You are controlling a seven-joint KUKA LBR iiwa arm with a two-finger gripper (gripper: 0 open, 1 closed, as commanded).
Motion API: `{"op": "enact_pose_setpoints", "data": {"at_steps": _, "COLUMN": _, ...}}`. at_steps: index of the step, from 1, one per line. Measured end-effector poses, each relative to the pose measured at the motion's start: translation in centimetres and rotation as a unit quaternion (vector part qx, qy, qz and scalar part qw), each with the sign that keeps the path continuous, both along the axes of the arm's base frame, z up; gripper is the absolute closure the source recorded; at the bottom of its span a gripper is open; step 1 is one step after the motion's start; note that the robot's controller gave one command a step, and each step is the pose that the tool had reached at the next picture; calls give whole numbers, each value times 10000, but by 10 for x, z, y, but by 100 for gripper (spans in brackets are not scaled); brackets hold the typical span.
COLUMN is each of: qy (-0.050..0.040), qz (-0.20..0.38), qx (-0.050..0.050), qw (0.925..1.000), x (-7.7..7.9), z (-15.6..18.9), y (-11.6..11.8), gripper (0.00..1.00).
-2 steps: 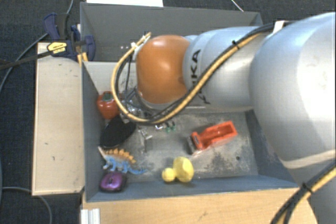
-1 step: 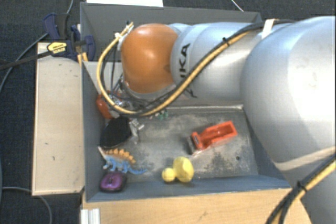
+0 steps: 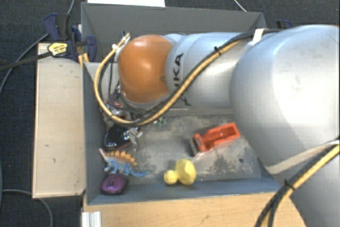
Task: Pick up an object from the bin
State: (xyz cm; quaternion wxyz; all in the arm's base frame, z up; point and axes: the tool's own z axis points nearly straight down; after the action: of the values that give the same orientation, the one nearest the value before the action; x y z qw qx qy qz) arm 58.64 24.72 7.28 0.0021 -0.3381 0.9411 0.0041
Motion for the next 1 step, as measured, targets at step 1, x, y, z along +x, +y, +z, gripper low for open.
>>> {"op": "enact_pose_setpoints", "data": {"at_steps": 1, "qy": -23, "qz": 1486, "qx": -27, "qw": 9889, "x": 4, "z": -3, "y": 7, "gripper": 100}}
